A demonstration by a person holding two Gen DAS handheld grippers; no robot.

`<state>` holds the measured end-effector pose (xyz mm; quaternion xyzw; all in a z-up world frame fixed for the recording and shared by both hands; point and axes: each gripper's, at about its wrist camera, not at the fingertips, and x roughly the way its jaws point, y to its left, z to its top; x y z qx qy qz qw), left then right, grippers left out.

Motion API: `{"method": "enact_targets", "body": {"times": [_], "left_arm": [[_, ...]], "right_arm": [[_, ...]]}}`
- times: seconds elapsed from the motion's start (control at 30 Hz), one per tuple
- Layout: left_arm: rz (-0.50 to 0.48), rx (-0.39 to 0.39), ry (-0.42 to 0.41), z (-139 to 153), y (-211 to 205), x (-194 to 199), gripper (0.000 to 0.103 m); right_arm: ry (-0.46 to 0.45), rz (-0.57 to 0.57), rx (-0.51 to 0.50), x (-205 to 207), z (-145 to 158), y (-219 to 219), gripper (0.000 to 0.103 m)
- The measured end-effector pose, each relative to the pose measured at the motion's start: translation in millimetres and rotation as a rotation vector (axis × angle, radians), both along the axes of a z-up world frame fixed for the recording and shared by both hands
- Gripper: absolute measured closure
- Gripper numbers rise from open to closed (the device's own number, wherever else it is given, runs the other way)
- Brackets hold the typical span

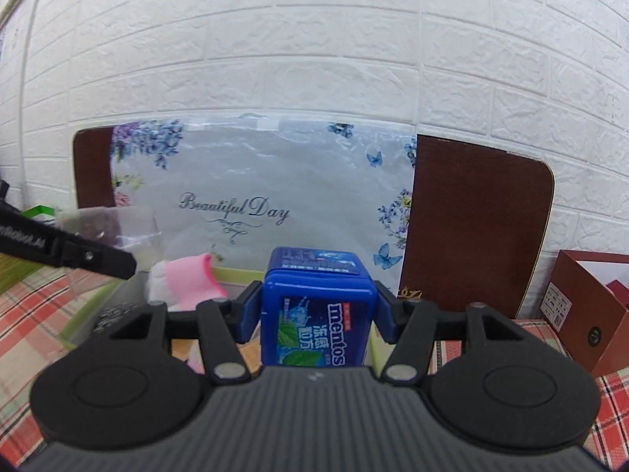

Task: Organize objects
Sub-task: 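Carry the cup and mentos box into the lime-green box and release, then withdraw both open tools from the lime-green box toward the green boxes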

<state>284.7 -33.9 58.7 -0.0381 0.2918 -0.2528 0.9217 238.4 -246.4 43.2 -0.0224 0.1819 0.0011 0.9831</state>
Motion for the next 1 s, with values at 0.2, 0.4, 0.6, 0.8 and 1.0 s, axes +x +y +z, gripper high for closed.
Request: {"method": "enact_targets", "body": {"times": [0.2,0.4,0.6,0.8,1.0], "left_arm": [[-0.023,0.000,0.025,-18.8,-15.3,27.2,0.098],[0.011,0.037,0.064,-40.2,-14.3,39.1,0.032],[0.049,0.024,0.031,-32.5,-1.1,17.4,0.016],[0.054,0.031,-0.011,-8.7,3.6,-21.2,0.016],[0.119,0.086,-0.068,13.4,8.4,-74.2,0.016]], "right_arm": [[0.018,-0.022,0.020,46.0,-21.2,-8.5,0.046],[0.051,0.012,0.006,73.7,-46.9,-12.7,0.022],[0.004,-0.012,0.016,50.0,-50.0,-19.7,0.000],[-0.020,-0.021,0.031,13.9,-31.8,-21.3,0.000],[-0.033,-0.028,0.045,-28.3,-6.4,-16.1,0.000]]}}
